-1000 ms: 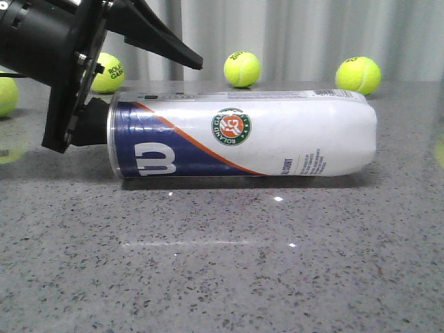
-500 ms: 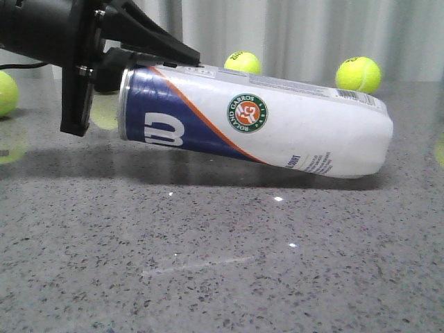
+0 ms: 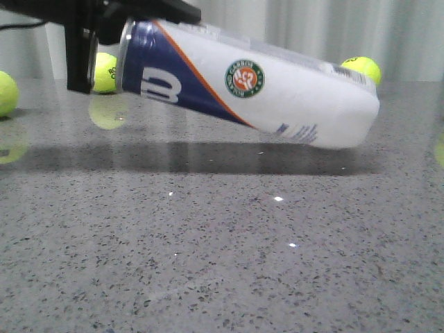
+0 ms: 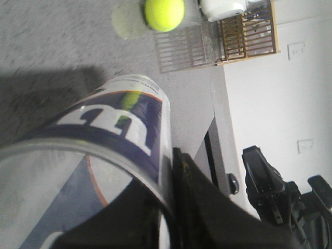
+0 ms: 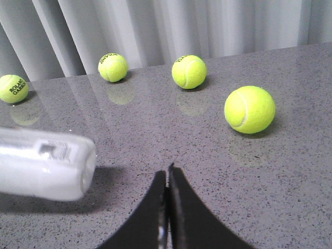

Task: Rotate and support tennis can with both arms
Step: 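Lift the can's end with the left gripper, tilting it upright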

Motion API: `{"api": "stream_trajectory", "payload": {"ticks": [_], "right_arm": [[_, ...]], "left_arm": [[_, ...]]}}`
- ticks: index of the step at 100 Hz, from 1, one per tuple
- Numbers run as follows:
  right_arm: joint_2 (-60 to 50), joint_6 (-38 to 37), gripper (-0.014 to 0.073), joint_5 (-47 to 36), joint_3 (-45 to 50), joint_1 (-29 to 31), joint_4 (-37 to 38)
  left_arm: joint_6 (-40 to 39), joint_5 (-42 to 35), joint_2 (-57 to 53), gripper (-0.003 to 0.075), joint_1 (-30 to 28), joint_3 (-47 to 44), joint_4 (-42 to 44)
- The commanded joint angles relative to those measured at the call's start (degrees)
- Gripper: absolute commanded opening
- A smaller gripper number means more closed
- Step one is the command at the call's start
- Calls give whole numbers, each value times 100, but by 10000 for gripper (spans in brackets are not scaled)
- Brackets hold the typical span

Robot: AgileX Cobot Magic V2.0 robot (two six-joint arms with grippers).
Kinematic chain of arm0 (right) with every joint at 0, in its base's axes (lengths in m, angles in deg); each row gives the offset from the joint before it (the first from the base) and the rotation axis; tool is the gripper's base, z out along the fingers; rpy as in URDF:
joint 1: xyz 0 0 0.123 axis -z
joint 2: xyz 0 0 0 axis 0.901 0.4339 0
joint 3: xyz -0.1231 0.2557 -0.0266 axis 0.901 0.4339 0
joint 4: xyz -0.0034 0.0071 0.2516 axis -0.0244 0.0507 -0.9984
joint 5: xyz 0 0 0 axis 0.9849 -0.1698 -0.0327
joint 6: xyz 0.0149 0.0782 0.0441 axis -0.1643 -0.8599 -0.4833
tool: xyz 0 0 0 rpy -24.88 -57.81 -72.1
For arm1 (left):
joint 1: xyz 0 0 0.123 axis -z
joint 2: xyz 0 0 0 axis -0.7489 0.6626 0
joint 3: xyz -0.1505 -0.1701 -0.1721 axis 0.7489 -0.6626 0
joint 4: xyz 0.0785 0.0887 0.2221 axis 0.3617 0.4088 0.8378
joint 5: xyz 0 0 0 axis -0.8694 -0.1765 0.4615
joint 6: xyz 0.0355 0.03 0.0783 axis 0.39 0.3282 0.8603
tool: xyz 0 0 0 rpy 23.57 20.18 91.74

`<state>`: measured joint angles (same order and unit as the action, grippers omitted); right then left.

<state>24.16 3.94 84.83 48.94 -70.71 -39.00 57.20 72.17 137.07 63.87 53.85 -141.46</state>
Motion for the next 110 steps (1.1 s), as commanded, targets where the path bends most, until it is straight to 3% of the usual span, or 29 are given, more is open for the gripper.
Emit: {"api": "stream_trajectory", "payload": {"ticks": [1,19,57,78,110], "right_arm": [[43,4,-64,-414,-143,25,-15],[43,4,-64,-414,-143,25,-15],[43,4,-64,-414,-143,25,-15],[43,4,-64,-414,-143,25,-15],[43,4,-64,-414,-143,25,-15]], "left_arm": [[20,613,-483,-21,43,497,-173],[-384,601,-863,-21,43,1386,639],[-2056,590,-1184,-21,161,3029,3837],[-2937,592,-1197,-21,979,3516,5860],[-3447,592,-1068,-21,2322,3526,7709]]}}
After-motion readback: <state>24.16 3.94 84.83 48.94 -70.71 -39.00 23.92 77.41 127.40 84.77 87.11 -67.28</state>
